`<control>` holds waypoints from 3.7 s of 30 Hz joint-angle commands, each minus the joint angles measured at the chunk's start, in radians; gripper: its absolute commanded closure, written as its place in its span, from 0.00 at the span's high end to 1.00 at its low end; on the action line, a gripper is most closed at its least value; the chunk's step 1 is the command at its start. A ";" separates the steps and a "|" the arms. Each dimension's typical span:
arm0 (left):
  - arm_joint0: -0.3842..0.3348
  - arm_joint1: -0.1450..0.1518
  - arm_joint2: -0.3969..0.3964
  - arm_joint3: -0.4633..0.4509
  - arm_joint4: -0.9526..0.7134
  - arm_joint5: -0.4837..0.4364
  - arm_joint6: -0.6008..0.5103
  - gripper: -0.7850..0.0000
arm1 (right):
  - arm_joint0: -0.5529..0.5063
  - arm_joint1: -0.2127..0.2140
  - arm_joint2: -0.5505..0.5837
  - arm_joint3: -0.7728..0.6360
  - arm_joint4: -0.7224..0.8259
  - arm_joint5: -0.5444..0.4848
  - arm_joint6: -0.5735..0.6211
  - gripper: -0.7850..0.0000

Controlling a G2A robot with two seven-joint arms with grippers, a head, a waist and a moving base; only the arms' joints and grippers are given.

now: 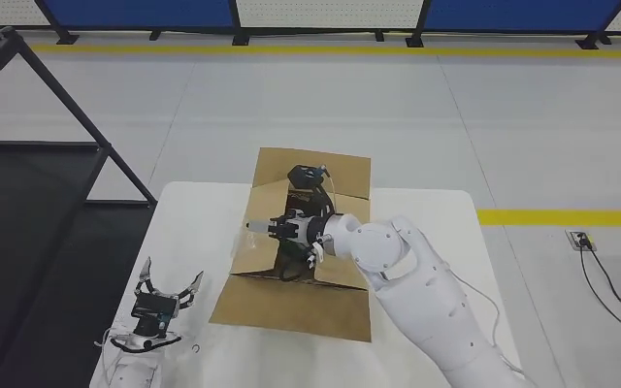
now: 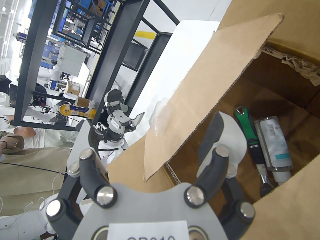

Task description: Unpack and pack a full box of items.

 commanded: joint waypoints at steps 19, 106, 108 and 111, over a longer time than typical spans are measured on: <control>-0.186 -0.008 0.146 0.321 0.194 0.275 0.118 1.00 | -0.012 0.001 0.001 -0.010 -0.005 0.011 -0.002 1.00; -0.228 -0.009 0.312 0.361 0.164 0.373 0.160 0.00 | -0.023 0.001 0.000 -0.039 -0.021 0.019 0.002 1.00; -0.225 -0.008 0.313 0.364 0.165 0.375 0.166 0.00 | -0.026 0.001 0.001 -0.043 -0.022 0.020 0.002 1.00; -0.222 -0.007 0.314 0.367 0.164 0.379 0.175 0.00 | -0.031 0.003 0.003 -0.052 -0.026 0.020 0.003 1.00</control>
